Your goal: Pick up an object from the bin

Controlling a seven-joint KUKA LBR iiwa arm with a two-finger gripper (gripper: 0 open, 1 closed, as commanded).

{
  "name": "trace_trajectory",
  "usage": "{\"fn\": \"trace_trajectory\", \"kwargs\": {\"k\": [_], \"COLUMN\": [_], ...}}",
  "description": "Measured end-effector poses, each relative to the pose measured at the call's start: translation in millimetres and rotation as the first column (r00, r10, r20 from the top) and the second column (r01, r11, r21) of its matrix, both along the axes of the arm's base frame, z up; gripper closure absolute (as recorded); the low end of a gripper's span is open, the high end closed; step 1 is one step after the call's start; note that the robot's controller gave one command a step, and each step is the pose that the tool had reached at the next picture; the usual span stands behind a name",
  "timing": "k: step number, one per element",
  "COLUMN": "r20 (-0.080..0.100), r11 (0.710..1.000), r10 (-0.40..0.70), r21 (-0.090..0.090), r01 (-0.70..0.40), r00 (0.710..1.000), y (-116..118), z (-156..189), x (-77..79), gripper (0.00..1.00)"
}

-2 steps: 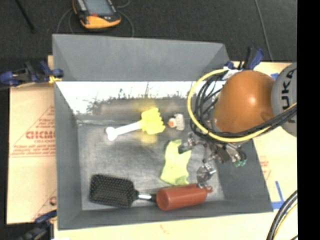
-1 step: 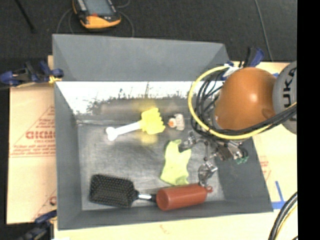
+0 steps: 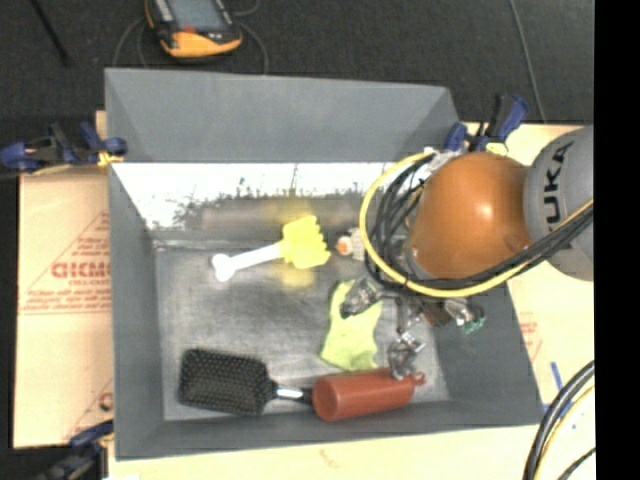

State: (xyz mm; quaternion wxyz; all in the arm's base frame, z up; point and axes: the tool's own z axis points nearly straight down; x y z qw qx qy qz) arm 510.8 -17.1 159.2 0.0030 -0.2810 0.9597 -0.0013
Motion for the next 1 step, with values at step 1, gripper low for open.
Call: {"fn": "trace_trajectory", "kwargs": {"k": [1], "r20": [0.033], "r11": [0.951], "r10": [0.309], "r21": [-0.009], "r01": [-0.309], "r00": [0.951], "y": [0.8], "z": [-81.4], "x": [-2.6], "gripper": [1.00]}}
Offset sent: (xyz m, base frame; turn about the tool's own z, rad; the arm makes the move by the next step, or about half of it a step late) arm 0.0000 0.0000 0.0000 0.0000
